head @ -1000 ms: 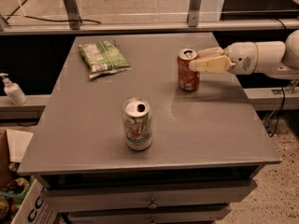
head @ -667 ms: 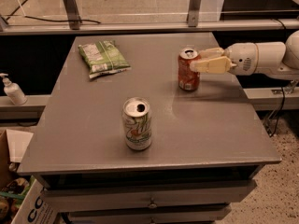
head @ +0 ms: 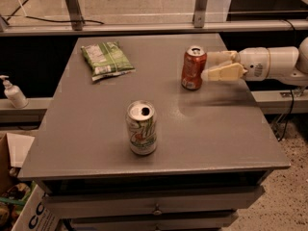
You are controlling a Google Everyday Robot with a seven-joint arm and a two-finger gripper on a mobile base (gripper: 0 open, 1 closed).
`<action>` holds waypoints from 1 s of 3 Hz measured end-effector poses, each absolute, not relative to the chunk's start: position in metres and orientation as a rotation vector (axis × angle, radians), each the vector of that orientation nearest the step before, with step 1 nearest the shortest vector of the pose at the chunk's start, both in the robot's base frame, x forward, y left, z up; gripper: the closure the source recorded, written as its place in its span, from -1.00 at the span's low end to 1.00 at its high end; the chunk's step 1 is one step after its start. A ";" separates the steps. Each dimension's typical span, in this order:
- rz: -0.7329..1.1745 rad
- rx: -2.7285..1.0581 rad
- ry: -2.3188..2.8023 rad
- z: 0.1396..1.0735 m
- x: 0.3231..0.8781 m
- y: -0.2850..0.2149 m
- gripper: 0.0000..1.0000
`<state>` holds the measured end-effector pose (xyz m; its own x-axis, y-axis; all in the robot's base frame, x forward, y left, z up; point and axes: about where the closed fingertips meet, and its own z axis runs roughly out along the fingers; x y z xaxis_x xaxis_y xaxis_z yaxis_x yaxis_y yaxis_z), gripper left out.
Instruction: Place coke can upright
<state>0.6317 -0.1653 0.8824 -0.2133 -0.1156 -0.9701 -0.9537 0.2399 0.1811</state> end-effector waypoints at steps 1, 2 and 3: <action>1.051 -1.022 1.565 0.874 0.630 -0.185 -1.00; 0.974 -1.007 1.585 0.863 0.629 -0.213 -1.00; 0.970 -1.007 1.585 0.862 0.628 -0.215 -1.00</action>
Offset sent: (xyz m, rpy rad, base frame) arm -0.0071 -0.0929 -0.0329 -0.0980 -0.0878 -0.1712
